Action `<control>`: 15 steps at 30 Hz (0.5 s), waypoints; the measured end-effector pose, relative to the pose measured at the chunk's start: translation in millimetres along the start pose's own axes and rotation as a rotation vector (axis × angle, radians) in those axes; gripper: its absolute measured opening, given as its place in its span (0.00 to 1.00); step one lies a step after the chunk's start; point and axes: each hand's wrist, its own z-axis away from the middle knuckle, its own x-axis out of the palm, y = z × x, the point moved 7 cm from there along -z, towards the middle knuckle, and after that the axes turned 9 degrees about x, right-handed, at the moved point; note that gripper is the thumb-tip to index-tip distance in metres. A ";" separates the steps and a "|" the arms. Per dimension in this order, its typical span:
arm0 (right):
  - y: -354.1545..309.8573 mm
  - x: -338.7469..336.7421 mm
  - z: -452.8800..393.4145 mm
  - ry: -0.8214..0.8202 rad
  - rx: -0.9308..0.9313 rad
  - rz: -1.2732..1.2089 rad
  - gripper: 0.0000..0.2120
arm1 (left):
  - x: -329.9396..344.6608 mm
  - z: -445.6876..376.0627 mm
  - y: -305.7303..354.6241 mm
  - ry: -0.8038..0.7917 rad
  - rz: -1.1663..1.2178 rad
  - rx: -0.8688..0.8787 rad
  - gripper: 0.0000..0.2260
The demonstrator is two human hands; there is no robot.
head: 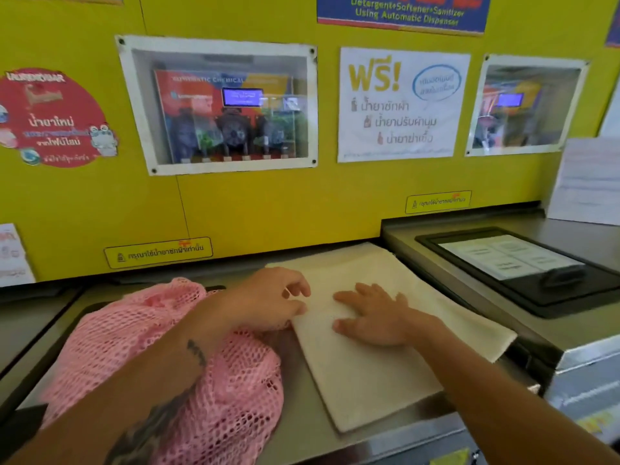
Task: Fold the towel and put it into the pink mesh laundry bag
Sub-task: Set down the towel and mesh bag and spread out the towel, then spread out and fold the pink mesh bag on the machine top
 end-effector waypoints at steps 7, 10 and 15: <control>-31.3 -33.3 14.1 0.023 0.007 -0.056 0.29 | -61.3 64.7 -24.7 -0.020 -0.099 -0.107 0.18; -107.6 -42.1 38.6 0.113 -0.281 -0.262 0.25 | -86.7 93.4 -55.7 0.014 -0.126 -0.174 0.18; -206.6 -26.3 67.2 -0.107 -0.512 -0.489 0.34 | -105.0 136.2 -102.8 0.114 -0.020 -0.217 0.17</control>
